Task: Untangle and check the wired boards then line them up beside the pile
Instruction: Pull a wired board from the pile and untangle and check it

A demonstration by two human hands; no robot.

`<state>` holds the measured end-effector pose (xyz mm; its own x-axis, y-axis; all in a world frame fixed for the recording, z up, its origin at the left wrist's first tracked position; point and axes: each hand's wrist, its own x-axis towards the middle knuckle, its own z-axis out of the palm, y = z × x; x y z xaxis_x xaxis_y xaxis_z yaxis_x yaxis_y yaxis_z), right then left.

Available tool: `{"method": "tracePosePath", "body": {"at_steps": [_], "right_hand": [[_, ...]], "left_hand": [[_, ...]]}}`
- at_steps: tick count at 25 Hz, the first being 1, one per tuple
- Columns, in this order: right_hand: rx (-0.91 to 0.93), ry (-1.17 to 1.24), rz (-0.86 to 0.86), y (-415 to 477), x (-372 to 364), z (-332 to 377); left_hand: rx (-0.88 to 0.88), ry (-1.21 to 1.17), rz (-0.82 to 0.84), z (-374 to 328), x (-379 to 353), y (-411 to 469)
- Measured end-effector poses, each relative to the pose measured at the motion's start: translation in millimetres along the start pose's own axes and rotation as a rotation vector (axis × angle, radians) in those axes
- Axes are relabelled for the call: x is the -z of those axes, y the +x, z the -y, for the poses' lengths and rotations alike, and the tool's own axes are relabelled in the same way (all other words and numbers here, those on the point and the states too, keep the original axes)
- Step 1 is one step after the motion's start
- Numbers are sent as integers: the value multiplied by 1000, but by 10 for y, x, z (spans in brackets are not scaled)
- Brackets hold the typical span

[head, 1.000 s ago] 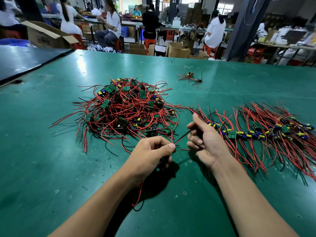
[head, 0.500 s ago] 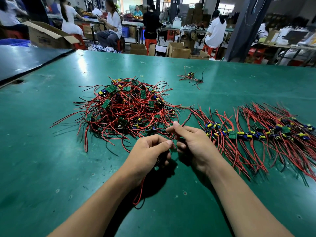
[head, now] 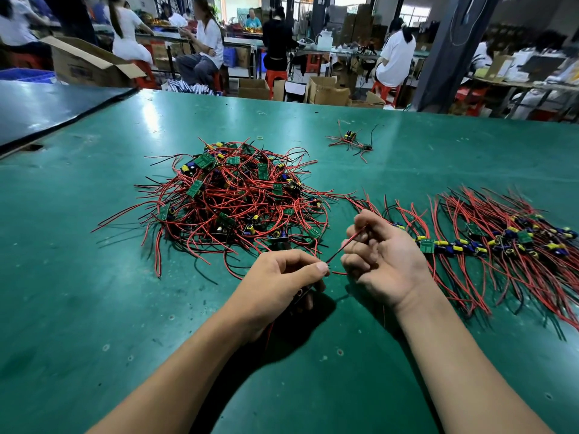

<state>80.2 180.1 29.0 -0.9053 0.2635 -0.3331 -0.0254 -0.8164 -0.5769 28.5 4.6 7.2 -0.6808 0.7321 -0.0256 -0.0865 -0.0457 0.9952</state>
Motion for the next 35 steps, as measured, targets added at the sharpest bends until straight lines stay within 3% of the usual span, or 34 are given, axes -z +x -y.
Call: {"method": "tracePosePath", "body": {"at_steps": [5,12,19,23,26,28,31,35], "right_hand": [[37,-41,-24,-6,31,22],[157,-527,-106,60,7,-155],[221,-1001,198,-42,-4,-395],[405,-1078,190,-29,-67,-434],[577,-1048,144,-18,-119,-475],[550,-826,132,-17,-133,-438],[357,-516,204,-65,-114,-265],[70,-546,393,-147,-50,-156]], "left_hand": [[125,-51,71,-46,55,9],[110,-400,-30,-114,95,55],[52,-438,-260,-152,199,99],[92,-498,-256,-152,180,105],[83,-505,-232,-143,163,100],[76,-479,-208,-137,150,88],[121,-438,-167,-134,127,68],[262,-330,66,-153,91,14]]}}
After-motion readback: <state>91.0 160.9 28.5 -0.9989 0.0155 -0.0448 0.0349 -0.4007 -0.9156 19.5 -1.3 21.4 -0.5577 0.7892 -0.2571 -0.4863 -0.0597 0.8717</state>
